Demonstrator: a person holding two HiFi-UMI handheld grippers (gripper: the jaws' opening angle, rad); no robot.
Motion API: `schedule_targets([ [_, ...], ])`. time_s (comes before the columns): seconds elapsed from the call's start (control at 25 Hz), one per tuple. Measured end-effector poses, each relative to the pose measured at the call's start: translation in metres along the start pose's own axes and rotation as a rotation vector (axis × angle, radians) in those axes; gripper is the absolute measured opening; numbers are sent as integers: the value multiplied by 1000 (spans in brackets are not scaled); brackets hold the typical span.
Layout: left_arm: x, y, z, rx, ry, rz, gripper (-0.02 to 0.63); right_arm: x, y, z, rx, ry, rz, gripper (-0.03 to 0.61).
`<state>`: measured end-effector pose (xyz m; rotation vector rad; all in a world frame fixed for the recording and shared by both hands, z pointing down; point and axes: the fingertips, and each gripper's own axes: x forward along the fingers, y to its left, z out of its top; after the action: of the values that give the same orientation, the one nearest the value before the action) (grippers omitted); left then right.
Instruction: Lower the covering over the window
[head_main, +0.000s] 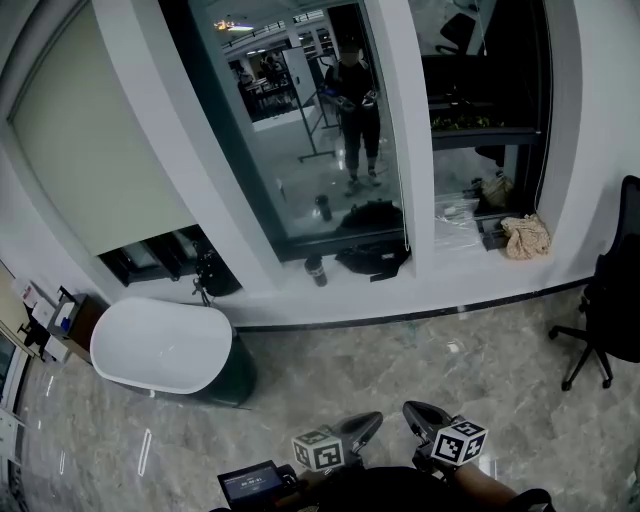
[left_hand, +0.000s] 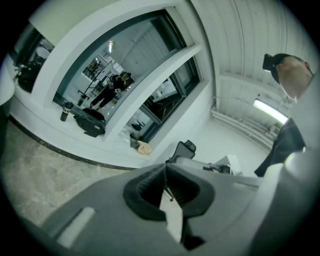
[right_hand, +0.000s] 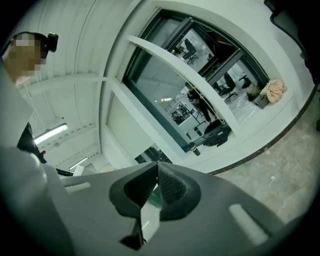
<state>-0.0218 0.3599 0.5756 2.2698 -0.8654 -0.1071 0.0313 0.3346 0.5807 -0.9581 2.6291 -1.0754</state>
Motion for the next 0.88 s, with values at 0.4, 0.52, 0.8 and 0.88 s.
schedule_targets([
  [0.4, 42, 50, 37, -11, 37, -50, 0, 43, -45, 32, 26, -32, -74, 8],
  [0.52, 67, 81, 66, -17, 32, -83, 0, 71, -69, 57, 8, -52, -115, 8],
  [0.8, 116, 140, 163, 8, 16, -170, 0, 157, -99, 134, -79, -78, -182, 8],
  [0.88, 121, 161, 180, 11, 17, -172, 0, 182, -112, 146, -61, -85, -191, 8],
])
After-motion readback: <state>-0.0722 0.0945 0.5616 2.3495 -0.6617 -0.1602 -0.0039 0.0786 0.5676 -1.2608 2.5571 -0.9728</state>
